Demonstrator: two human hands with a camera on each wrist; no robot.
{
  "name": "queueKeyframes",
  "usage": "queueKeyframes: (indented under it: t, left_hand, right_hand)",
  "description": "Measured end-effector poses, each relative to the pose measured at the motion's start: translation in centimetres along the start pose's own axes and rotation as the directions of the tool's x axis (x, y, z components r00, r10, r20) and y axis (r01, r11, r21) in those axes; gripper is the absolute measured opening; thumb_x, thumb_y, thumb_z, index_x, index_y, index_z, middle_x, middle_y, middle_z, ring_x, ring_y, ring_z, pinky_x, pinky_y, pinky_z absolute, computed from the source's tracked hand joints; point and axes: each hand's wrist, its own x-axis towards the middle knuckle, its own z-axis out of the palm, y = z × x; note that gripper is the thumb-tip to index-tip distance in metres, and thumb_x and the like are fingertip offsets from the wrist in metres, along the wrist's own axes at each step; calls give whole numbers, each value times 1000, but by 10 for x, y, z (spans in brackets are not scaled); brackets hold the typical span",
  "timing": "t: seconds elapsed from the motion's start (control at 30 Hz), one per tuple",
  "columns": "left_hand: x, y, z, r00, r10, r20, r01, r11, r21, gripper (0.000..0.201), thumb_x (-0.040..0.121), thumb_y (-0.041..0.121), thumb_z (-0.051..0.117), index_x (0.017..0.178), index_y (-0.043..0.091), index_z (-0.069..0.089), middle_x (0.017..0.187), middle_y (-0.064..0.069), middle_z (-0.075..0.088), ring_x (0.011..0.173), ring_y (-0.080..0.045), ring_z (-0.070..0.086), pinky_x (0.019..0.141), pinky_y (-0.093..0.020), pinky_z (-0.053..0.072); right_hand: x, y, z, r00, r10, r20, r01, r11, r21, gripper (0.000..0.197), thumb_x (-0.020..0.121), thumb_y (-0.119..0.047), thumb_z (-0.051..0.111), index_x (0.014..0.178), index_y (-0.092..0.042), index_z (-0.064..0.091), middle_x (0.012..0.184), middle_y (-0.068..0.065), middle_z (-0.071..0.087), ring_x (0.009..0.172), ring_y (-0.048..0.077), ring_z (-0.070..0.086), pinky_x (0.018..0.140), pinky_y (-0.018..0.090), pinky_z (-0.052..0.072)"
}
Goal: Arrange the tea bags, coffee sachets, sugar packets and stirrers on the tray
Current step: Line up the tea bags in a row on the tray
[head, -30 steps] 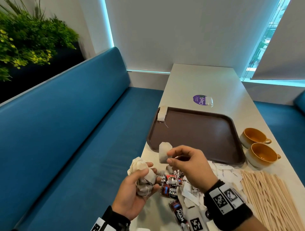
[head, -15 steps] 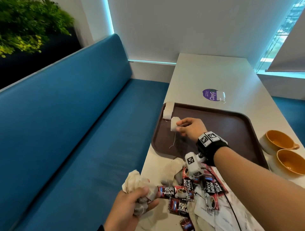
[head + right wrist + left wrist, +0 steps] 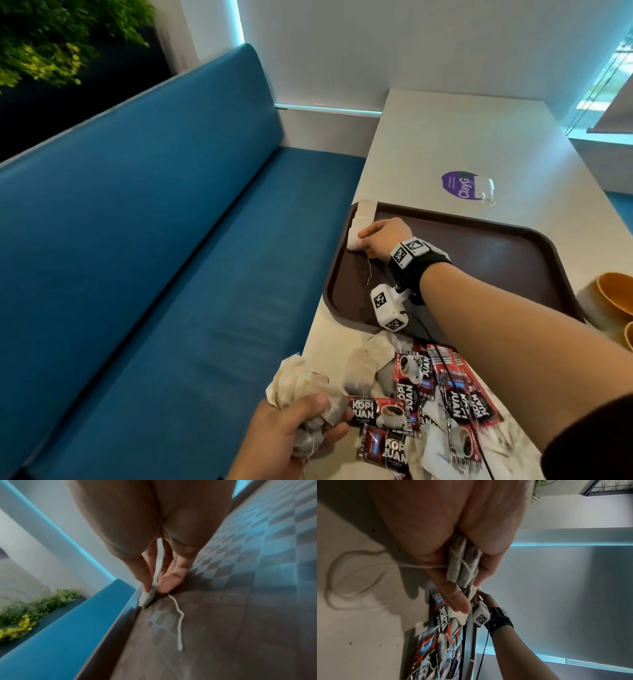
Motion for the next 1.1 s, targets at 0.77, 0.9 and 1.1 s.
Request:
queueKeyframes:
  t: [0.77,0.9,1.1]
  left_hand:
    - [-56,11,24,969,210,129,-213,977,13,27,72,-3,74,97,2,67,80,-25,66,62,-29,62,47,-28,49]
    - [-62,3,27,977,173,125,-182,981,71,34,71,9,77,102,-3,66,84,-24,64,66,-27,64,50,-28,49]
    - [-73,-9,34,975,119,190,-150,976,156,28,74,11,79,102,7,76,87,-19,63,68,-22,59,51,-28,44]
  right_hand:
    - [-259,-17,-51,939,-274,208,217,940,262,7,92,-19,74,94,-13,76,76,0,73,64,11,66,61,25,56]
    - [-307,8,-43,948,-240,207,146,910,388,10,89,-21,77,95,-13,76,83,5,70,65,15,66,61,30,55]
    - [-357,40,-23,965,-199,171,92,867,489,7,90,-21,78,95,-16,76,88,14,74,66,15,63,57,32,53]
